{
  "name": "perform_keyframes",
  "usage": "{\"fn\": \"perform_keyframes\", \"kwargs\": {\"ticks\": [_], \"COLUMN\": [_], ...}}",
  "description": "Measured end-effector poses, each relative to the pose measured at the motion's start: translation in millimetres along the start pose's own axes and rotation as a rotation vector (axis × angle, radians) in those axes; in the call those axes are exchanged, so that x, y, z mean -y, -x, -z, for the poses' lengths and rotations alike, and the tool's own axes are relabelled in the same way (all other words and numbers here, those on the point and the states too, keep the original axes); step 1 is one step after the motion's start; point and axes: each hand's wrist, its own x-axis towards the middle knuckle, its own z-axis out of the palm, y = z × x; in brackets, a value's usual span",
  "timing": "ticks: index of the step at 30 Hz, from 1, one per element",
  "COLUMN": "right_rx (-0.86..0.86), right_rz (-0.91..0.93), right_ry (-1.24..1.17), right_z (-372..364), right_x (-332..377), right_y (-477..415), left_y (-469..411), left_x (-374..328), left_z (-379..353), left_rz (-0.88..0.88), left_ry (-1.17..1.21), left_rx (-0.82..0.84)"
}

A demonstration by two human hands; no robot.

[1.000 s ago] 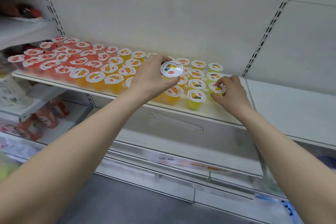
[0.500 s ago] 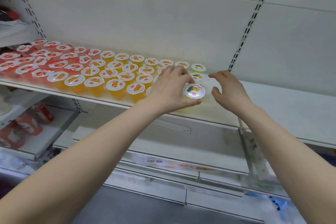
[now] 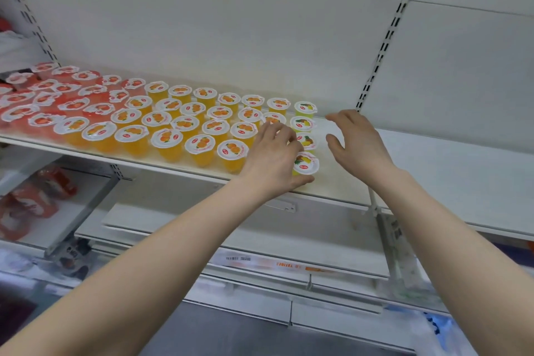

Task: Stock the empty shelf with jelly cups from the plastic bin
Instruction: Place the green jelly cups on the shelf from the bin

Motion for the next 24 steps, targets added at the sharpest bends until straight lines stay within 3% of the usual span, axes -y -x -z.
{"fn": "perform_keyframes", "kwargs": {"ticks": [12, 24], "right_rx": [-0.054, -0.068], "right_rz": [0.088, 0.352], "right_ry": [0.002, 0.043], "right_z": [8, -29], "right_x": [36, 176], "right_y": [-12, -36], "left_y": [14, 94], "left_x": [26, 160], "left_z": [31, 100], "left_rz": [0.028, 0.200], "left_ry": [0.057, -0.040], "left_rx": [-0.044, -0.139]}}
